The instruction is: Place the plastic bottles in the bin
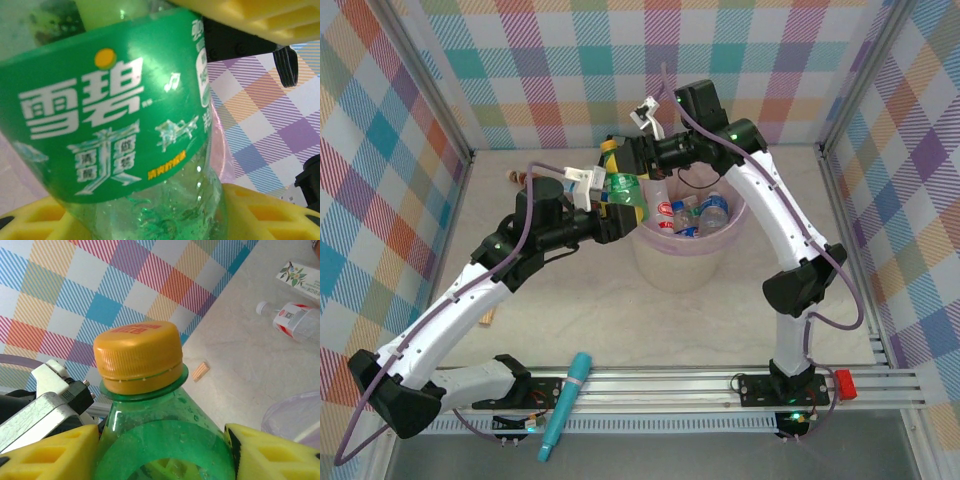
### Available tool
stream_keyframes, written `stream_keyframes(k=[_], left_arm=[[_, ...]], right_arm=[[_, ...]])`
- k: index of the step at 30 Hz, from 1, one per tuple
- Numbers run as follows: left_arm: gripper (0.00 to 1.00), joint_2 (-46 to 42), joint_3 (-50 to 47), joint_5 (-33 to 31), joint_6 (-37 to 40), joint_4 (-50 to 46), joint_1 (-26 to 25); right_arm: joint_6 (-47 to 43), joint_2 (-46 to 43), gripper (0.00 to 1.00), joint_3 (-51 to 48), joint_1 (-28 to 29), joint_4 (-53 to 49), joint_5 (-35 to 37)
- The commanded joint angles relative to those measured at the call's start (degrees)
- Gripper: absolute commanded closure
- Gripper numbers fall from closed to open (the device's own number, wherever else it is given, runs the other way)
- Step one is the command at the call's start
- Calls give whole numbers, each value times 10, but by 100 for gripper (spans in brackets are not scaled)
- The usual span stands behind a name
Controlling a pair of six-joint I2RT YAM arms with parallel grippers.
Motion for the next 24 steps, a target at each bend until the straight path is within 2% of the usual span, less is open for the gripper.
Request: stream_keyframes(k=[1, 3, 4, 9, 12, 16, 19, 21, 24], left_arm=[[83, 0, 23, -7, 8, 35, -6], [77, -4, 23, -14, 8, 31, -5], [71, -7, 22, -18, 7, 31, -5], [25, -28, 12, -46, 8, 31, -4], [8, -45, 6, -57, 13, 31, -5], [0, -60, 1, -70, 16, 12, -5], [0, -72, -7, -92, 17, -20, -4], [0, -78, -15, -124, 23, -47, -4], [0, -84, -28, -208, 9, -105, 2]], right_arm=[[2, -5, 42, 6, 8, 6, -8], [7, -7, 46, 8, 8, 15, -7], [10, -8, 47, 10, 7, 22, -6], [28, -15, 50, 18, 4, 56, 12], [46, -24, 51, 23, -10, 87, 25], [56, -39, 52, 38, -39, 113, 54], [44, -54, 52, 37, -65, 105, 75], [17, -62, 52, 37, -77, 75, 104], [-46, -75, 52, 33, -83, 11, 176]])
